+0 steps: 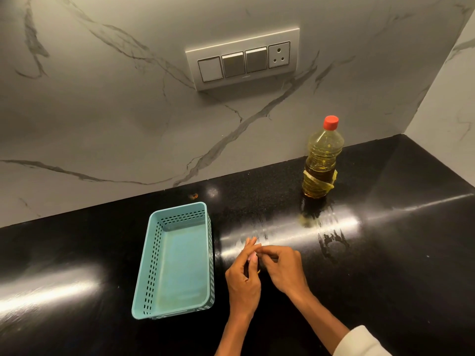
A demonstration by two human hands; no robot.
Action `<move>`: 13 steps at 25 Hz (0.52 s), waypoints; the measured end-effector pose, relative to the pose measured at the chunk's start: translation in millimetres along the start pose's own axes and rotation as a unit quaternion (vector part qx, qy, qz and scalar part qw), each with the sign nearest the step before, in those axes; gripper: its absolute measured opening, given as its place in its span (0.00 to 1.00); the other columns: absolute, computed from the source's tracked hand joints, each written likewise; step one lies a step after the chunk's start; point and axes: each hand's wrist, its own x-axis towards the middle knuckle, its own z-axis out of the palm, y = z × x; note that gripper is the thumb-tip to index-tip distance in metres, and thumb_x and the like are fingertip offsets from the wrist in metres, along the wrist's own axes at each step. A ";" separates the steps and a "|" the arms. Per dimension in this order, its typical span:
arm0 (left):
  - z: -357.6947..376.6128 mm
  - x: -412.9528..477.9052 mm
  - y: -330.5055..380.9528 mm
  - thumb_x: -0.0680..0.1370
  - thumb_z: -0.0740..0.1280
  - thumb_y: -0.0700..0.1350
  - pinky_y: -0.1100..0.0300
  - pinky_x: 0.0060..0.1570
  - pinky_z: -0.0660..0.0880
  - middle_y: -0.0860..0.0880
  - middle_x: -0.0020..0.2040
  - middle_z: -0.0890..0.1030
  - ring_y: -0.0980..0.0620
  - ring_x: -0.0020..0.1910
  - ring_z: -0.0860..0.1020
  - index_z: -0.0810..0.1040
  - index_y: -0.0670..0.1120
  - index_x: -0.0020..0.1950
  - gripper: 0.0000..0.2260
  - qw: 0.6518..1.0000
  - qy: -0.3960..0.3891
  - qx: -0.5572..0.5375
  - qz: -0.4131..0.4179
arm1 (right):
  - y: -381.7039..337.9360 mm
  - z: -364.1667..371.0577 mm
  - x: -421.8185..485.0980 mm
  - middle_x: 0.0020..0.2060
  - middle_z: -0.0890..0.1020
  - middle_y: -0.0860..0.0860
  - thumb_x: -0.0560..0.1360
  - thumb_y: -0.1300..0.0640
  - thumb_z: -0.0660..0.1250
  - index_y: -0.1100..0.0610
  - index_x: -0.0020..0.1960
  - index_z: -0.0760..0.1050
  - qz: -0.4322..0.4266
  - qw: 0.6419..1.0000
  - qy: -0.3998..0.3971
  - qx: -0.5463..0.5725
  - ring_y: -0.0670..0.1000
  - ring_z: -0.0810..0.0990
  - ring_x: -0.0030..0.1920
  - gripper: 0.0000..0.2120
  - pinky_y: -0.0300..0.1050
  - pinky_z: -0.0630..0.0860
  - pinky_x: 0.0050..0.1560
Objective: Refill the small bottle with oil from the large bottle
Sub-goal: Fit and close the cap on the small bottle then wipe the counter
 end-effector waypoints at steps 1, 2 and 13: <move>0.1 -0.5 -0.6 0.82 0.64 0.37 0.64 0.65 0.74 0.70 0.64 0.77 0.61 0.70 0.73 0.81 0.60 0.59 0.18 1.000 -0.003 -0.002 0.002 | 0.2 -0.5 -1.3 0.43 0.86 0.42 0.75 0.58 0.70 0.49 0.52 0.85 -0.002 1.000 0.009 0.012 0.37 0.83 0.44 0.08 0.33 0.80 0.46; 0.3 -1.2 -0.7 0.82 0.64 0.36 0.64 0.66 0.73 0.69 0.65 0.77 0.61 0.70 0.73 0.81 0.60 0.59 0.18 1.000 -0.005 -0.007 0.001 | 1.6 0.2 -2.9 0.43 0.86 0.42 0.75 0.59 0.70 0.50 0.52 0.85 0.001 1.000 0.013 0.015 0.37 0.83 0.43 0.08 0.33 0.80 0.46; -2.2 0.4 -3.8 0.82 0.63 0.36 0.60 0.68 0.73 0.69 0.66 0.76 0.62 0.71 0.72 0.82 0.62 0.58 0.20 0.999 -0.030 -0.007 -0.007 | -7.5 -0.9 -7.6 0.40 0.85 0.41 0.75 0.60 0.69 0.43 0.46 0.84 -0.020 1.000 0.015 0.003 0.37 0.83 0.42 0.12 0.29 0.78 0.41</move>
